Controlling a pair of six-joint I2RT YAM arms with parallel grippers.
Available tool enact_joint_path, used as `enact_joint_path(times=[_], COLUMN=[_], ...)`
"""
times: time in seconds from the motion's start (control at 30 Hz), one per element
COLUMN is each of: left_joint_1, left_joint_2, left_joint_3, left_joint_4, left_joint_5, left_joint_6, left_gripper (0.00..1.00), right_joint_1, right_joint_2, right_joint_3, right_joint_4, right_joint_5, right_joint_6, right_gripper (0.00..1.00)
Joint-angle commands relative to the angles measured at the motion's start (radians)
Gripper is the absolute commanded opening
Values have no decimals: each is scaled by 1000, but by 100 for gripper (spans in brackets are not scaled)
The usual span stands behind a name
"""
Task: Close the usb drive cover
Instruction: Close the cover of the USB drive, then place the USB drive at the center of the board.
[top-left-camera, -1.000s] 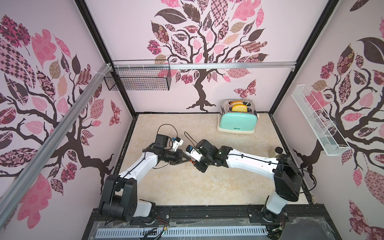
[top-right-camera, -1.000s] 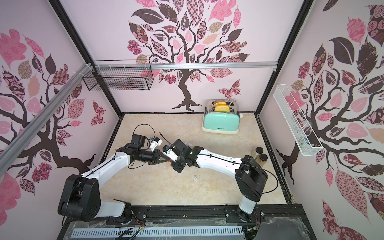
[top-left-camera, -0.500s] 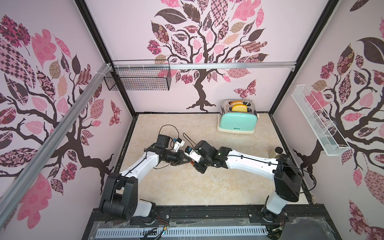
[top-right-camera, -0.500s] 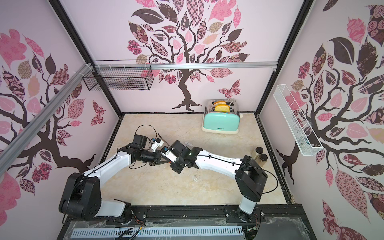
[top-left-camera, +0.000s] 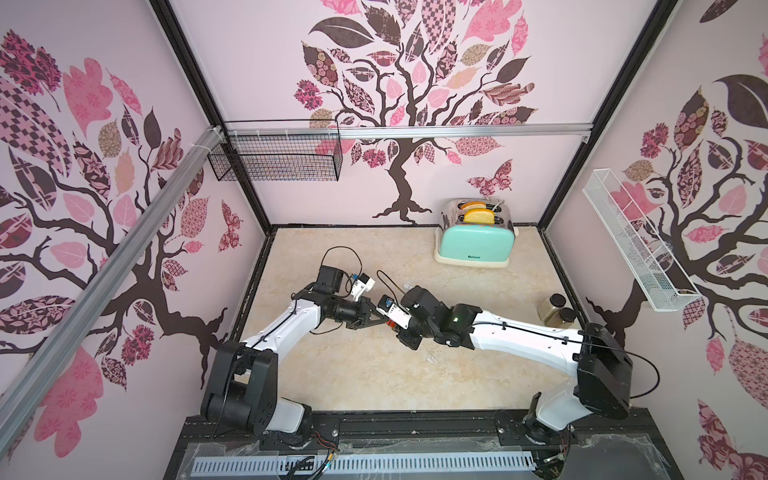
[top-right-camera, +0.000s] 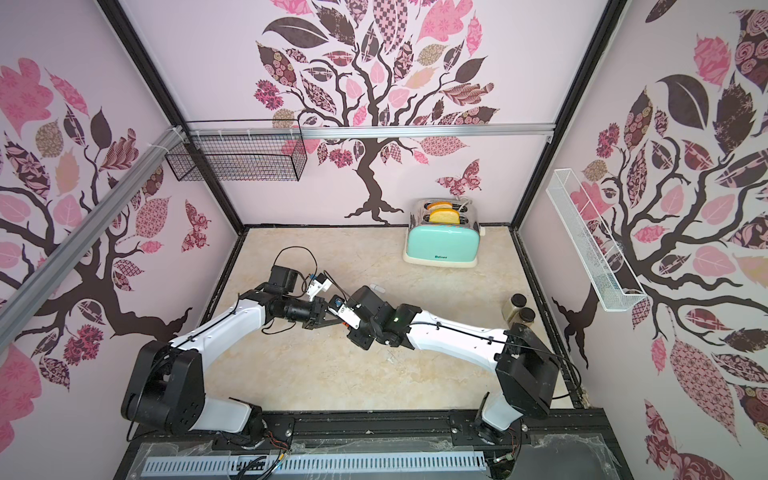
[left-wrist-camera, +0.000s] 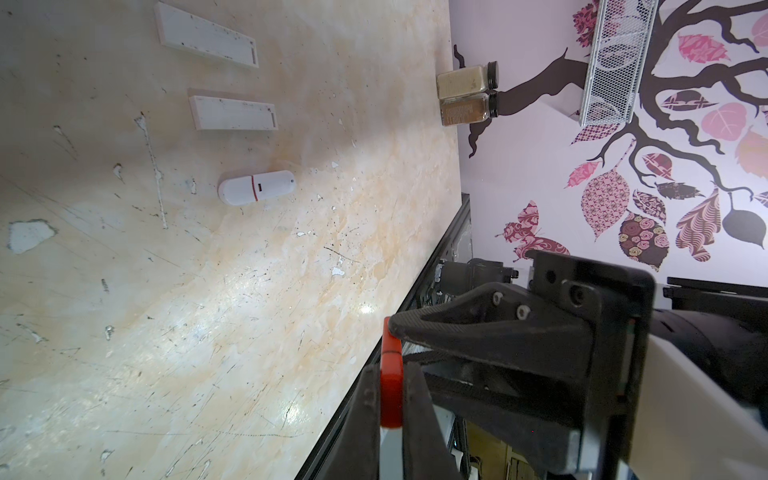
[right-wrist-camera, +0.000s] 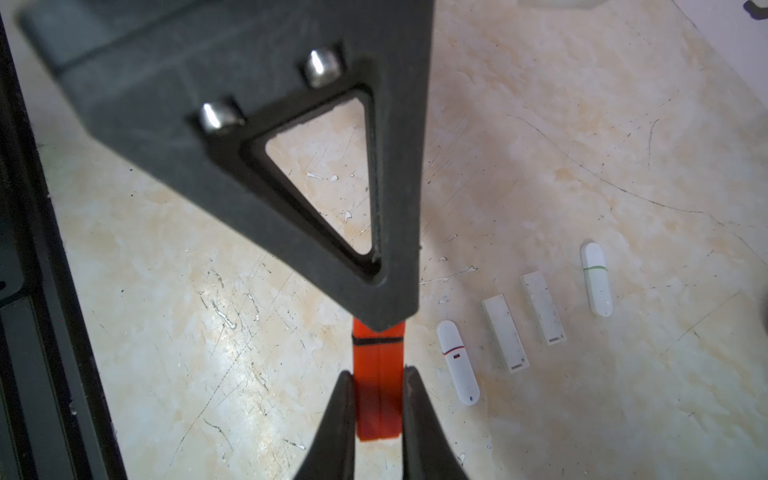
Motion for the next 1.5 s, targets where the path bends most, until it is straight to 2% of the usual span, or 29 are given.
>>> enact_joint_path(times=[0.0,0.1,0.17,0.23,0.37,0.47,0.57,0.7,0.87,1.03,1.1,1.3,1.37,1.47], left_joint_1=[-29,-39,-38,-38,-39,-39,-38,-39,-38,-3,25,99,119,148], left_joint_2=[16,16,18,16,3,4,2,-14,-22,-59,-92,-190,-210,-231], left_joint_3=[-20,-18,-14,-12,-19,-21,-20,-25,-22,5,0,-31,-40,-40], left_joint_4=[-35,-39,-49,-59,-47,-42,-44,-47,-56,-99,-90,-59,-51,-54], left_joint_5=[6,0,-20,-43,-39,-30,-28,-31,-33,-98,-92,-75,-84,-103], left_joint_6=[0,4,13,27,22,18,20,24,34,63,47,41,38,60], left_gripper=[0,0,0,0,0,0,0,0,0,8,15,61,69,74], right_joint_1=[13,40,64,58,4,8,26,25,-4,-62,-76,-84,-86,-93], right_joint_2=[-2,27,19,16,42,64,81,51,28,1,-10,-64,-71,-69], right_joint_3=[88,142,119,106,176,194,201,146,103,40,22,-79,-96,-111], right_joint_4=[267,245,317,382,357,378,367,375,319,232,184,160,146,113], right_joint_5=[-23,1,33,73,-9,-87,-85,-22,-13,-71,-70,-37,-26,-22], right_joint_6=[8,1,-36,4,135,159,126,62,17,-5,-9,-51,-61,-86], right_gripper=[0,0,0,0,0,0,0,0,0,0,0,0,0,0])
